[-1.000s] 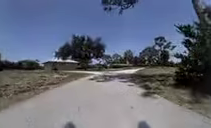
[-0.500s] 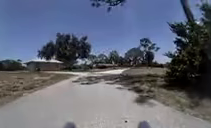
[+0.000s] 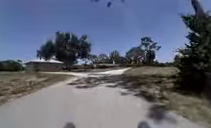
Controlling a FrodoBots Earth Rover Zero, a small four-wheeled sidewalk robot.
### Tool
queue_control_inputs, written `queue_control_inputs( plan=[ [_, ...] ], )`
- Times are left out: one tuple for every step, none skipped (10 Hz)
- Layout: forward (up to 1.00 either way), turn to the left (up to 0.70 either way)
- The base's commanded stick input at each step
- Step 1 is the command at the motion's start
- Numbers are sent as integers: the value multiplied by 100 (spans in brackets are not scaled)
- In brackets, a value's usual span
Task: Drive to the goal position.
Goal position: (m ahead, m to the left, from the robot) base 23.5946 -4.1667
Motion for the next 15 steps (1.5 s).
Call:
queue_control_inputs(
  plan=[
    [100, 0],
    [100, 0],
    [100, 0],
    [100, 2],
    [100, 5],
    [100, 32],
    [100, 40],
    [100, 40],
    [100, 40],
    [100, 40],
    [100, 40],
    [100, 40],
    [100, 40],
    [100, 17],
    [100, 0]
  ],
)
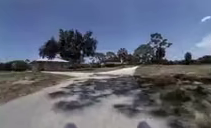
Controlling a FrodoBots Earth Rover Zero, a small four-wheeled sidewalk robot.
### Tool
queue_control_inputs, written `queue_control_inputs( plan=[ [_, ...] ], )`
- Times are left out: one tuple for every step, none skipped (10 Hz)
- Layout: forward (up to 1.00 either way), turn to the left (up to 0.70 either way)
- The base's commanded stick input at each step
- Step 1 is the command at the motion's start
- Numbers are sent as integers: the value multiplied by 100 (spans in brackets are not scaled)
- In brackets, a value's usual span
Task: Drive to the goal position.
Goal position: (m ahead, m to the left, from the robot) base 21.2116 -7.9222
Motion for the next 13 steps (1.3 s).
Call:
queue_control_inputs(
  plan=[
    [100, 0],
    [100, 0],
    [100, 0],
    [100, 0],
    [100, 0],
    [100, 0],
    [100, 0],
    [100, 0],
    [100, 0],
    [100, 0],
    [100, 0],
    [100, 0],
    [100, 0]
  ],
)
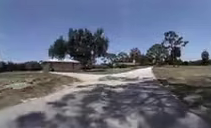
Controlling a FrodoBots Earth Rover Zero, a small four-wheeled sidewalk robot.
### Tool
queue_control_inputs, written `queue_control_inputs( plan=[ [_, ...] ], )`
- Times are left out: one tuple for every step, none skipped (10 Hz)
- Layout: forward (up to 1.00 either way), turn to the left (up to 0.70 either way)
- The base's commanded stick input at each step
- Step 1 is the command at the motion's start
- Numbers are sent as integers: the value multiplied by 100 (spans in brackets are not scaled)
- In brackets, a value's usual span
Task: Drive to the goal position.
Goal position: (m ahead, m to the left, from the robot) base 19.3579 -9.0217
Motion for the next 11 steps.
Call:
queue_control_inputs(
  plan=[
    [100, 0],
    [100, 0],
    [100, 0],
    [100, 0],
    [100, 0],
    [100, 0],
    [100, 0],
    [100, 0],
    [100, -25],
    [100, -40],
    [100, -40]
  ],
)
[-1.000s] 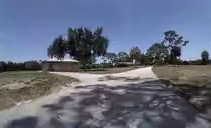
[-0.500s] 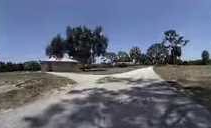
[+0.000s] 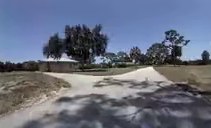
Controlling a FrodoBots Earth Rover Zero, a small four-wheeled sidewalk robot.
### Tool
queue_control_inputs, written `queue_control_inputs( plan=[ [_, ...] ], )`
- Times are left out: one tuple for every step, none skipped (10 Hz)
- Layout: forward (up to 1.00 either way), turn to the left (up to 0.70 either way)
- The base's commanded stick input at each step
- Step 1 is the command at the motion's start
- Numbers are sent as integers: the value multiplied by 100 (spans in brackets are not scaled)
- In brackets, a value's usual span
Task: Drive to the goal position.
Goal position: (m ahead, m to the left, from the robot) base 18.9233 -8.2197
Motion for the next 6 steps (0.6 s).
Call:
queue_control_inputs(
  plan=[
    [100, -40],
    [100, -40],
    [100, -40],
    [100, -40],
    [100, -40],
    [100, -40]
  ],
)
